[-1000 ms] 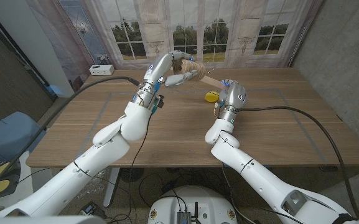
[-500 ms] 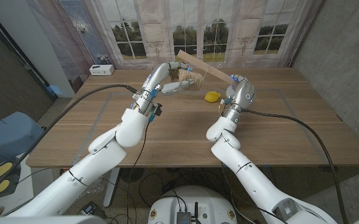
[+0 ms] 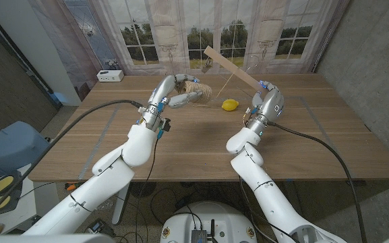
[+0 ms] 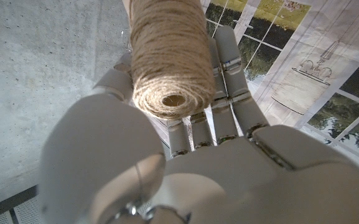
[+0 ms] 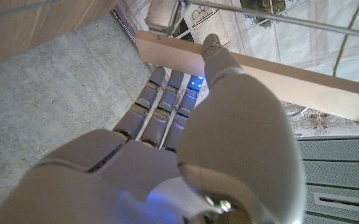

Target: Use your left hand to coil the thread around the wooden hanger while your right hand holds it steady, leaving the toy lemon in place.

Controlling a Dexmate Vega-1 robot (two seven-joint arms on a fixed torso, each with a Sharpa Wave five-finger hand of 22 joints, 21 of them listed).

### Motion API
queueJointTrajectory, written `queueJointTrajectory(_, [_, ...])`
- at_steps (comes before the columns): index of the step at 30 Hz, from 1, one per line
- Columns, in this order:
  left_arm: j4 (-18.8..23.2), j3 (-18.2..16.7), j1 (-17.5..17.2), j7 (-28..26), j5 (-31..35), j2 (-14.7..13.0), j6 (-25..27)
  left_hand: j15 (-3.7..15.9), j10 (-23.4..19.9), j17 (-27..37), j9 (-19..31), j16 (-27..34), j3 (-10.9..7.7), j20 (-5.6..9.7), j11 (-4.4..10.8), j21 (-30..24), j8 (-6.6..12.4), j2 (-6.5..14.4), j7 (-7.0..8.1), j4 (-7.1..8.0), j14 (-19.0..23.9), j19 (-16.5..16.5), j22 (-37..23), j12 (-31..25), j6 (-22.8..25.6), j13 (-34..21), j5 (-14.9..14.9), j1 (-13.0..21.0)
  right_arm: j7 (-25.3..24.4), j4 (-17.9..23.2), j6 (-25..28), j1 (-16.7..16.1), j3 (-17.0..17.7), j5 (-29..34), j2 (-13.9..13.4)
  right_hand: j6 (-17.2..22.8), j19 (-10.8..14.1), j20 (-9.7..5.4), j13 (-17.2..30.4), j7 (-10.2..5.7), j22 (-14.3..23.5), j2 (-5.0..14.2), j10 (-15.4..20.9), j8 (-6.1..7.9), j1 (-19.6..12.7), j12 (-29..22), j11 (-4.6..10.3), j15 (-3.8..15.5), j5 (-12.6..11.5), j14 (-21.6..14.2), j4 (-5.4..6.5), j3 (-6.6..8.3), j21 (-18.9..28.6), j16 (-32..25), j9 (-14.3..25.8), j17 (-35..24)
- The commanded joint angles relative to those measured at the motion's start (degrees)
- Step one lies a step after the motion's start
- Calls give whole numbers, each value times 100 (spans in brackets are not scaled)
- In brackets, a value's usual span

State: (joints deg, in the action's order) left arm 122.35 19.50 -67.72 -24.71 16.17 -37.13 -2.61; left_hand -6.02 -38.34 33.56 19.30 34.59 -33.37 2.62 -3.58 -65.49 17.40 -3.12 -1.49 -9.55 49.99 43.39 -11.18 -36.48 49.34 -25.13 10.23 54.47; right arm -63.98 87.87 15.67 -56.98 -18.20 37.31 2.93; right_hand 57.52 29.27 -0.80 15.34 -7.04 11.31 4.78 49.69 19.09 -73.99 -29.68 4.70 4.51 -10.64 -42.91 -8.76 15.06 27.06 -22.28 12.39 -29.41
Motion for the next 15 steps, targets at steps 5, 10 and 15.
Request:
queueJointTrajectory(5, [-157, -271, -245, -219, -756, 230, -137, 1900, -935, 54, 23, -33, -193, 856, 860, -61, -28, 1141, -15, 9, 1315, 89, 6, 3, 65, -1003, 19, 1062, -2, -24, -1376, -296, 411, -271, 145, 272, 12, 17, 436, 246, 17, 398, 660, 50, -228, -578, 80, 788, -29, -88, 49, 98, 37, -38, 23, -61])
queueJointTrajectory(10, [-343, -439, -266, -78, -1589, 411, -495, 1902, -951, 1, 35, -98, -204, 859, 841, -87, -43, 1143, -26, 8, 1290, 91, 17, 17, 59, -994, 20, 1060, -2, -51, -1708, -355, 347, -273, -40, 264, 10, 11, 443, 241, 17, 396, 646, 46, -242, -583, 75, 812, -30, -89, 36, 105, 48, -39, 21, -91])
queueJointTrajectory(15, [-490, -609, -260, 192, -2559, 568, -747, 1901, -956, -66, 53, -161, -215, 860, 840, -109, -45, 1145, -47, 11, 1305, 91, 30, 23, 77, -996, 21, 1052, -2, -65, -1826, -402, 215, -53, -275, 259, 12, -25, 454, 240, 18, 386, 621, 43, -270, -585, 98, 846, -33, -99, 13, 108, 65, -50, 21, -133])
